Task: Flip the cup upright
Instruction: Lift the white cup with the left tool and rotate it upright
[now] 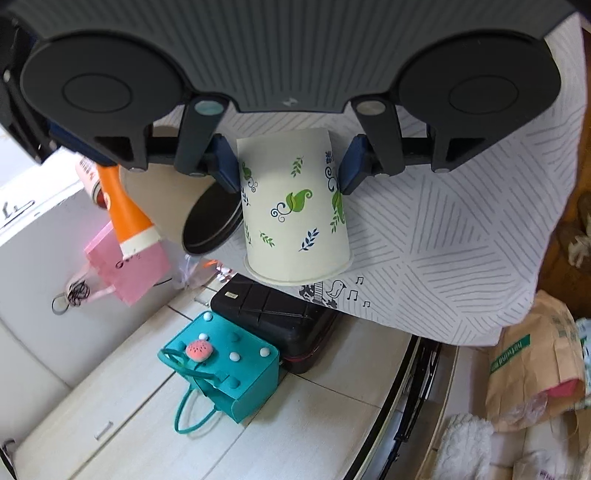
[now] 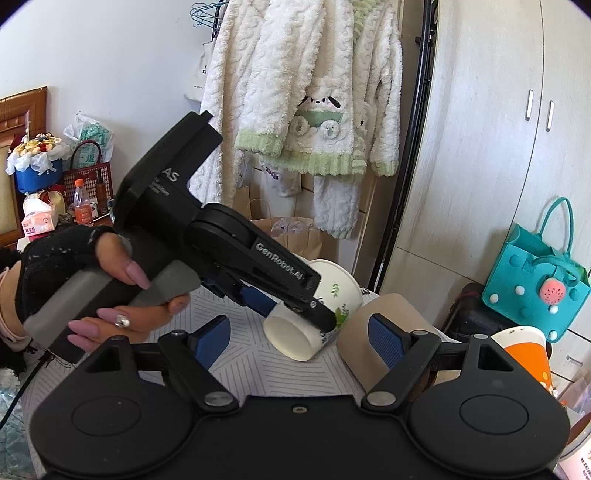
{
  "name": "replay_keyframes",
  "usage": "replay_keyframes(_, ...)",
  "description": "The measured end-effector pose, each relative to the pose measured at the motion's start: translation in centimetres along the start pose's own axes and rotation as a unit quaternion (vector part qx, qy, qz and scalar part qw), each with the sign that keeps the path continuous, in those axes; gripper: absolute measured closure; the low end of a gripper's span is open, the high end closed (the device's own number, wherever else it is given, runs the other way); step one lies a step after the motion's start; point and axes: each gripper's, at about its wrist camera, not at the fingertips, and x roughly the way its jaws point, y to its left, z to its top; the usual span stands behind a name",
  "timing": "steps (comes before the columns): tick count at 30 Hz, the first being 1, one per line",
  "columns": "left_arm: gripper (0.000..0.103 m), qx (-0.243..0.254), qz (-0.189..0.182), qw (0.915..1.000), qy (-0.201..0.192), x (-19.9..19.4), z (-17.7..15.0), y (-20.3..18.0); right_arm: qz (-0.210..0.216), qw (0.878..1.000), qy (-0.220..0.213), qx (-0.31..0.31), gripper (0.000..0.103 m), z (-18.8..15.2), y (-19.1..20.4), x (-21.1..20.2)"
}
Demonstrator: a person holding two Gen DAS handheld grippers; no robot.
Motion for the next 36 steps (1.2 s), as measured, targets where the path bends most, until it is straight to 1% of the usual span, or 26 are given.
replay_keyframes(5,0.046,-0.001,0.002,0.9999,0.011,-1.4,-1.3,-0.2,0.004,1.000,-0.003,0.005,0.018,-0.2,0.1,-0.7)
replay_keyframes(9,0.046,-0.001,-0.003,0.9997,0.025,-3.0,-2.9,-0.9,0.012,1.000,0.007,0.020,0.018,-0.7,0.0,-1.4)
replay_keyframes(13,0.046,0.024,-0.006,0.9994,0.026,-4.9,-4.8,-2.9,0.023,0.999,0.022,0.037,0.018,-1.8,0.1,-2.4)
replay_keyframes(20,0.046,0.065,-0.018,0.9972,0.033,-7.0,-8.8,-7.6,0.042,0.994,0.041,0.089,0.018,-5.5,-0.6,-5.6)
replay_keyframes(25,0.046,0.088,-0.028,0.9944,0.051,-6.9,-11.4,-10.7,0.036,0.993,0.049,0.104,0.018,-7.6,-0.8,-8.4)
replay_keyframes(30,0.046,0.106,-0.034,0.9913,0.070,-6.2,-13.4,-13.0,0.035,0.992,0.051,0.106,0.017,-9.0,-0.6,-10.8)
replay_keyframes(34,0.046,0.105,-0.045,0.9892,0.092,-4.7,-14.1,-14.2,0.032,0.993,0.057,0.102,0.017,-9.8,-0.4,-11.7)
replay_keyframes(36,0.046,0.109,-0.042,0.9881,0.100,-3.9,-14.3,-14.6,0.033,0.992,0.059,0.104,0.017,-10.2,-0.5,-11.9)
